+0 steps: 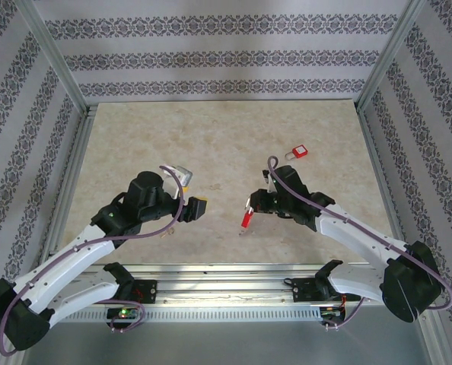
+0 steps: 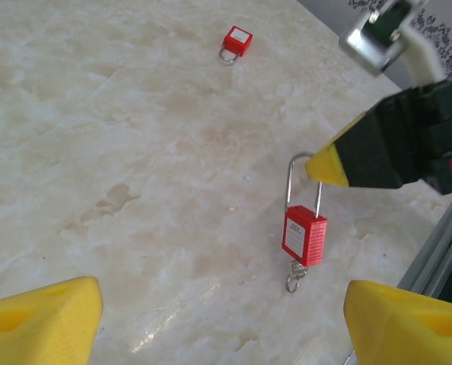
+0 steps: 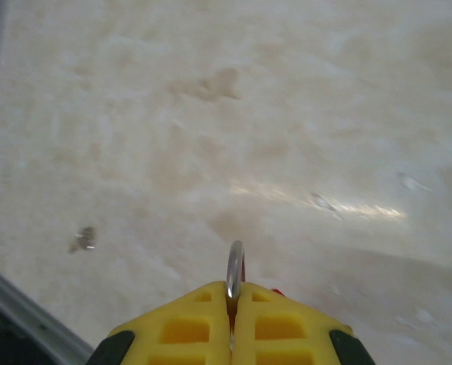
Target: Unlock with the key
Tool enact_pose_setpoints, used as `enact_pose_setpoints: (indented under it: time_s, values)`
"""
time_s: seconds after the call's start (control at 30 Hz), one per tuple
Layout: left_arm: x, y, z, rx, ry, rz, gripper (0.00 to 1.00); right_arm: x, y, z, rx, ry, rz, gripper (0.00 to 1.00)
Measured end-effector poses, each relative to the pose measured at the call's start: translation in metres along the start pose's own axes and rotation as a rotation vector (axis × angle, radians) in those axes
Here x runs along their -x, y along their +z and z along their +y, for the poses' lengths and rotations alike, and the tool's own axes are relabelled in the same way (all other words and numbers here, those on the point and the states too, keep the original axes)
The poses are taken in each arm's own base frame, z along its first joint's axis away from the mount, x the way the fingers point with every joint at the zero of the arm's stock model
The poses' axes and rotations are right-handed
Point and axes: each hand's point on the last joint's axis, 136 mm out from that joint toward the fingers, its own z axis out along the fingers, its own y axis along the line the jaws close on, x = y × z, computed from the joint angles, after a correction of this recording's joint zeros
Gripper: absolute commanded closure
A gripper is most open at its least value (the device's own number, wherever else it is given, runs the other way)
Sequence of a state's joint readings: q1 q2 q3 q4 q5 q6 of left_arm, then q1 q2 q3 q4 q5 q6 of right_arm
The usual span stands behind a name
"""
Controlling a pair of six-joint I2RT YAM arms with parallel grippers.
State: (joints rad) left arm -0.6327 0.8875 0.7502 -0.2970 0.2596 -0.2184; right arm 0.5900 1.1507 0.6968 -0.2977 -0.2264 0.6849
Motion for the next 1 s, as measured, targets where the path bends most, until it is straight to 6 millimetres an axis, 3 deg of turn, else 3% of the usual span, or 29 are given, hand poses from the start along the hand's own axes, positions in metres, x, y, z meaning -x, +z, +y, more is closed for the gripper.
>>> enact_pose_setpoints:
  time_s: [0.2, 0.4, 0.7, 1.0]
  values:
    - [0.018, -0.011, -0.005, -0.006, 0.011, -0.055, 0.15, -0.010, 0.002, -0.029, -0.094, 0.059, 0.026, 1.00]
    - [0.033, -0.021, -0.008, 0.002, 0.021, -0.093, 0.14, -0.011, 0.009, -0.041, -0.121, 0.098, 0.038, 1.00]
    - [0.027, -0.020, -0.004, 0.019, 0.018, -0.065, 0.14, -0.005, 0.025, -0.044, -0.124, 0.124, 0.046, 1.00]
    - [0.011, -0.003, 0.003, 0.035, 0.004, 0.012, 0.15, 0.003, 0.043, -0.041, -0.115, 0.139, 0.082, 1.00]
